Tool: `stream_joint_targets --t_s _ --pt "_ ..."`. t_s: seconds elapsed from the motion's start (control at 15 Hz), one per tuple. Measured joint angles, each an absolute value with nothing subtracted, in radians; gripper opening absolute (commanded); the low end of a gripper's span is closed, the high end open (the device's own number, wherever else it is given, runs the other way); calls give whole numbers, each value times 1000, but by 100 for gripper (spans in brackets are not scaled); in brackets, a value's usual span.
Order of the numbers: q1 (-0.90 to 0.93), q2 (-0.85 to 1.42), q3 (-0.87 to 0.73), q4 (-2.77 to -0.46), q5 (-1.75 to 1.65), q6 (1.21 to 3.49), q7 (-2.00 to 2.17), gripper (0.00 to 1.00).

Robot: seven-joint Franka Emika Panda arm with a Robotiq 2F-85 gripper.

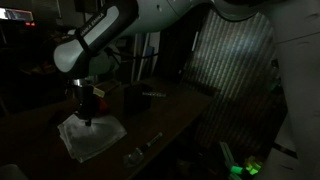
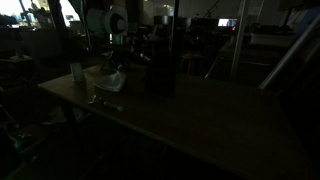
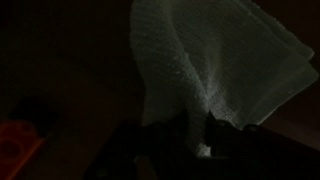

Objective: Pick up the white towel from the table and put it in the small black basket.

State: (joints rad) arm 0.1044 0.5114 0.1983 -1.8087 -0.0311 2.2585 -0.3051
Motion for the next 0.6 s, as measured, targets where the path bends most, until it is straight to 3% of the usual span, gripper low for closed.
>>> stream_joint_targets --t_s 0.6 --pt "93 250 53 -1812 -201 2143 -122 3"
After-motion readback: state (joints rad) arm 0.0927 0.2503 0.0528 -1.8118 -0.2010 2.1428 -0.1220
